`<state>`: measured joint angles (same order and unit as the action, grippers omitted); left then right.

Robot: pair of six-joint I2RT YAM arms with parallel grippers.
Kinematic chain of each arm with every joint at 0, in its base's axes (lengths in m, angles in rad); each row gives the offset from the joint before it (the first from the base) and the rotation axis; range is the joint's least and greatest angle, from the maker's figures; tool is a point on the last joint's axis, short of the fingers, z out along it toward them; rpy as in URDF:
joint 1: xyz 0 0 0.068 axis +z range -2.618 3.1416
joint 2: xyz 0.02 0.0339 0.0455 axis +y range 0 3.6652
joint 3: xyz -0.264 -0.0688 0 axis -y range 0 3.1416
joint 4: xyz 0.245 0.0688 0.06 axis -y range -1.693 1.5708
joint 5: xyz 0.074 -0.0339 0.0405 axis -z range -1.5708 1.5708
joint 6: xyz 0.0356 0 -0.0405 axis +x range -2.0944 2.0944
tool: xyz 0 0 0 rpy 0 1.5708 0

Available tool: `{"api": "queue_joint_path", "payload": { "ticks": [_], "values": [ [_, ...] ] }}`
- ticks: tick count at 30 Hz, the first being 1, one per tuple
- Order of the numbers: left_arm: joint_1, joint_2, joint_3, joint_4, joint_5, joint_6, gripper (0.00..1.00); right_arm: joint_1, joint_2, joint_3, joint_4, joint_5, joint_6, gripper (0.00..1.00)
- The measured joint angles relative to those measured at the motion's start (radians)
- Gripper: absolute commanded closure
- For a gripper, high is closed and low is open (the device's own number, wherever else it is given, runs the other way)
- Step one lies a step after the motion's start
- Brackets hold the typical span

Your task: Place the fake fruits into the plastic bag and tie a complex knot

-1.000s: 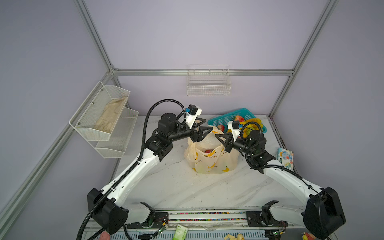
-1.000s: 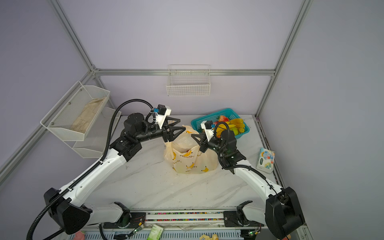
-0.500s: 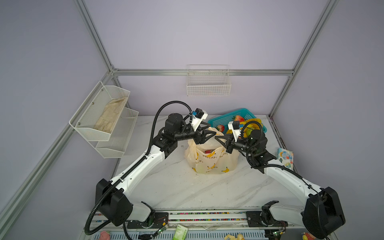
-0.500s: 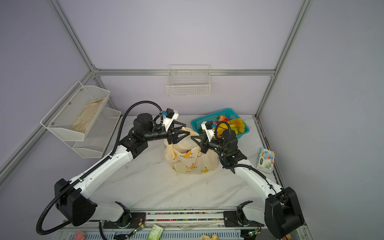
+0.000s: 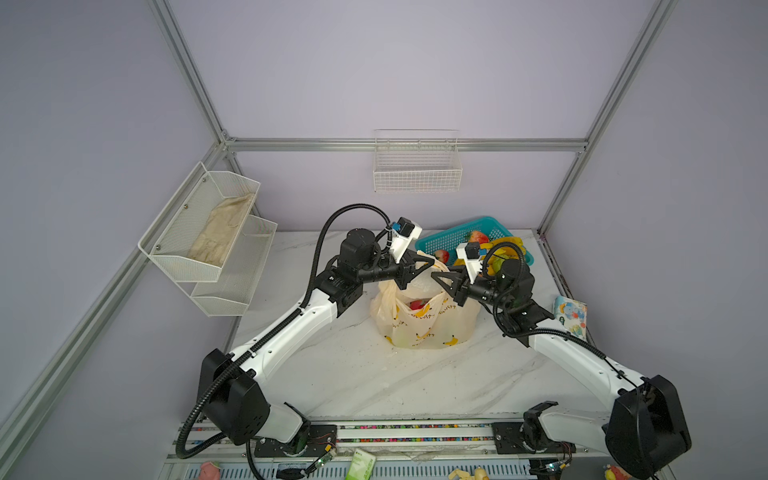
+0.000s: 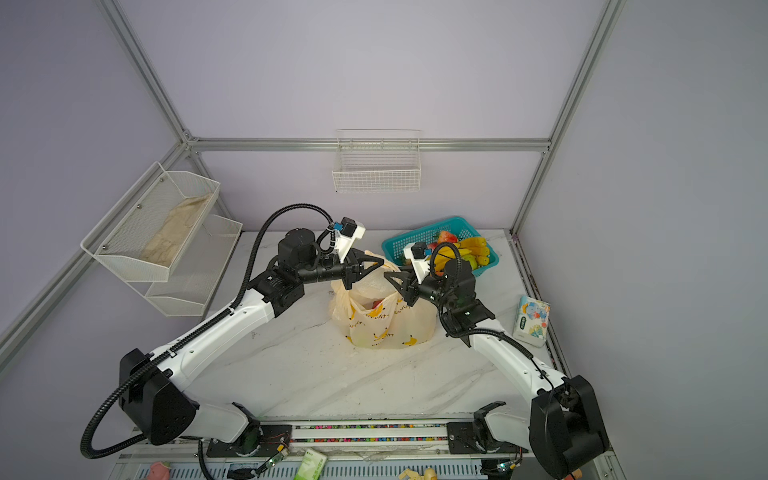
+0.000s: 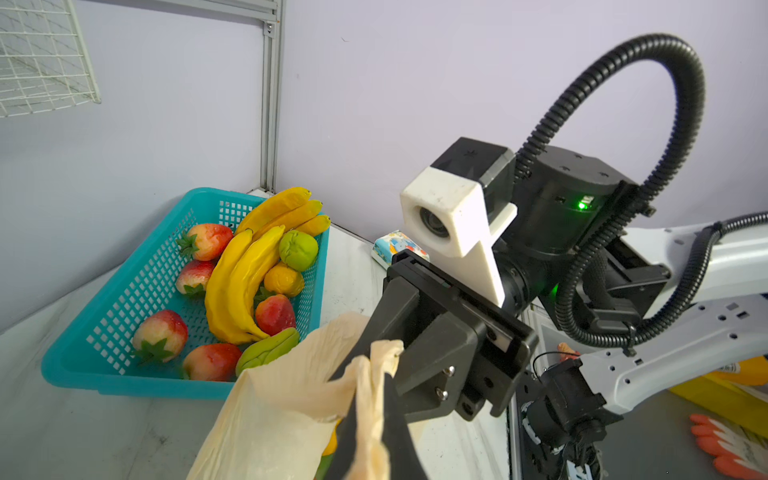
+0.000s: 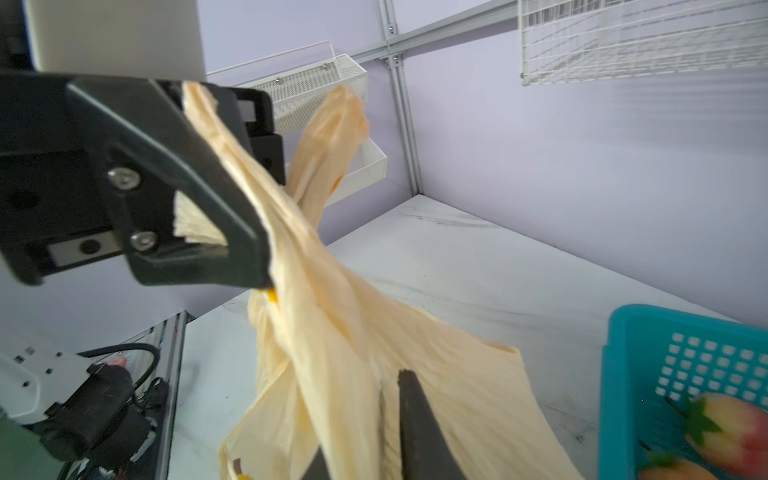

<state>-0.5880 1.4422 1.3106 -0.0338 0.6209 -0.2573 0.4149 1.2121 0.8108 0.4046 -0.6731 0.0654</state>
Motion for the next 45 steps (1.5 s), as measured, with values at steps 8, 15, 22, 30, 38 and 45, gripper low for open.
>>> {"api": "queue_joint_path", "payload": {
  "ticks": [8,15,22,30,38,45],
  "values": [
    [-0.047,-0.043,0.0,0.035,-0.087,-0.253,1.0,0.084,-0.153,-0.072,0.019,0.287,-0.093,0.3],
    [-0.067,-0.044,0.0,0.04,-0.113,-0.387,1.0,0.249,-0.171,-0.108,0.089,0.611,-0.209,0.2],
    [-0.069,-0.044,0.0,0.04,-0.1,-0.474,1.0,0.281,-0.082,-0.093,0.202,0.753,-0.287,0.2],
    [-0.06,-0.063,-0.009,0.035,-0.085,-0.51,1.0,0.144,0.013,-0.027,0.213,0.437,-0.259,0.41],
    [0.022,-0.074,-0.028,0.057,-0.053,-0.518,1.0,0.064,0.097,-0.011,0.237,-0.038,-0.139,0.75],
    [0.072,-0.073,-0.047,0.086,-0.044,-0.523,1.0,0.043,0.098,-0.023,0.24,-0.146,-0.077,0.88]
  ]
}}
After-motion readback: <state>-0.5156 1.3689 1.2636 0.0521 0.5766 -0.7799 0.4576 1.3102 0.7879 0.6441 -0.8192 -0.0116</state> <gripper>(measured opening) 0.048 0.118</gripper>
